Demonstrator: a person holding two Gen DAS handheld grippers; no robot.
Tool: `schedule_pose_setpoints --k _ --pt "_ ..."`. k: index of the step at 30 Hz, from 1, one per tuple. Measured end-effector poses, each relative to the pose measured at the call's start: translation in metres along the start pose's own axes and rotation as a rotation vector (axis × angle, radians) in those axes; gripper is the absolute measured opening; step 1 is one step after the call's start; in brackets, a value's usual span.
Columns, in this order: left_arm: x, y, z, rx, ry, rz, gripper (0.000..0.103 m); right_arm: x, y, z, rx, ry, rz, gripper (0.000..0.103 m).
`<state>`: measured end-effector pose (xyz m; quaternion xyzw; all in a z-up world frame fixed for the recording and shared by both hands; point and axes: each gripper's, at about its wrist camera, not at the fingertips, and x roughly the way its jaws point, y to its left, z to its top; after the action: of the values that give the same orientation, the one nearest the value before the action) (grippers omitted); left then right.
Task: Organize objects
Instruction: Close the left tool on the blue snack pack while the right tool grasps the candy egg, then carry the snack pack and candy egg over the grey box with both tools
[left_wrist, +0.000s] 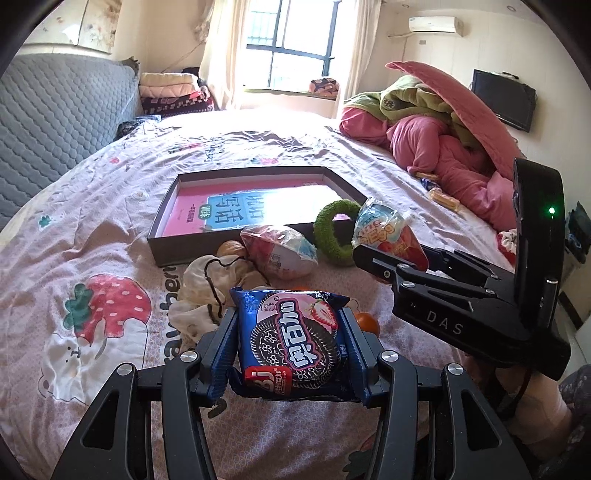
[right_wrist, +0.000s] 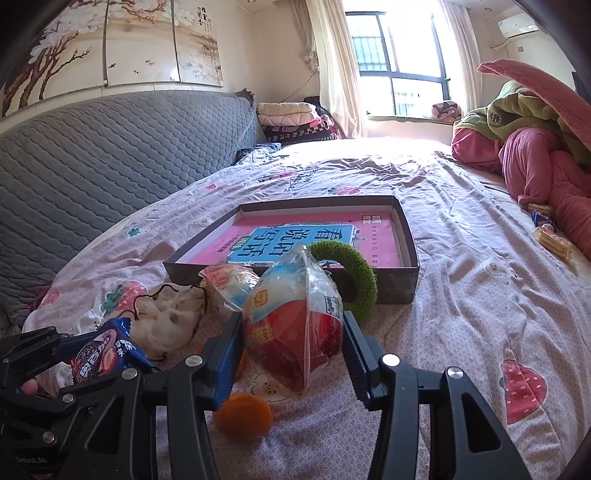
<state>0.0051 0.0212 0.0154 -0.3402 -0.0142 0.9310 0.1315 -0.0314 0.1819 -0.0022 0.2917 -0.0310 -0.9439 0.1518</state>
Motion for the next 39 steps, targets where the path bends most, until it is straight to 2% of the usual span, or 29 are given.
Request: schedule_pose_setpoints --k 13,18,22,26,30,39 --pt "0.019 0.018 0.031 -0.051 -0.01 0.071 0.054 -0.009 0.004 0.008 -0.012 -0.029 -0.012 0.051" --pt "0.025 0.022 0.048 -0.031 -0.036 0.112 0.054 -0.007 0.007 0.017 -0.007 -0.022 -0.017 0.051" --pt "0.027 0.028 0.062 -0.06 -0.04 0.098 0.054 -0.01 0.011 0.026 -0.01 -0.028 -0.015 0.051" --pt "0.025 0.026 0.071 -0.03 -0.07 0.124 0.054 -0.009 0.017 0.033 -0.027 -0.024 -0.03 0.051" --pt "0.028 0.032 0.077 -0.057 -0.058 0.11 0.054 -0.008 0.021 0.039 -0.03 -0.026 -0.041 0.051" --pt "0.032 0.039 0.089 -0.053 -0.069 0.141 0.054 -0.004 0.024 0.059 -0.044 -0.046 -0.051 0.051"
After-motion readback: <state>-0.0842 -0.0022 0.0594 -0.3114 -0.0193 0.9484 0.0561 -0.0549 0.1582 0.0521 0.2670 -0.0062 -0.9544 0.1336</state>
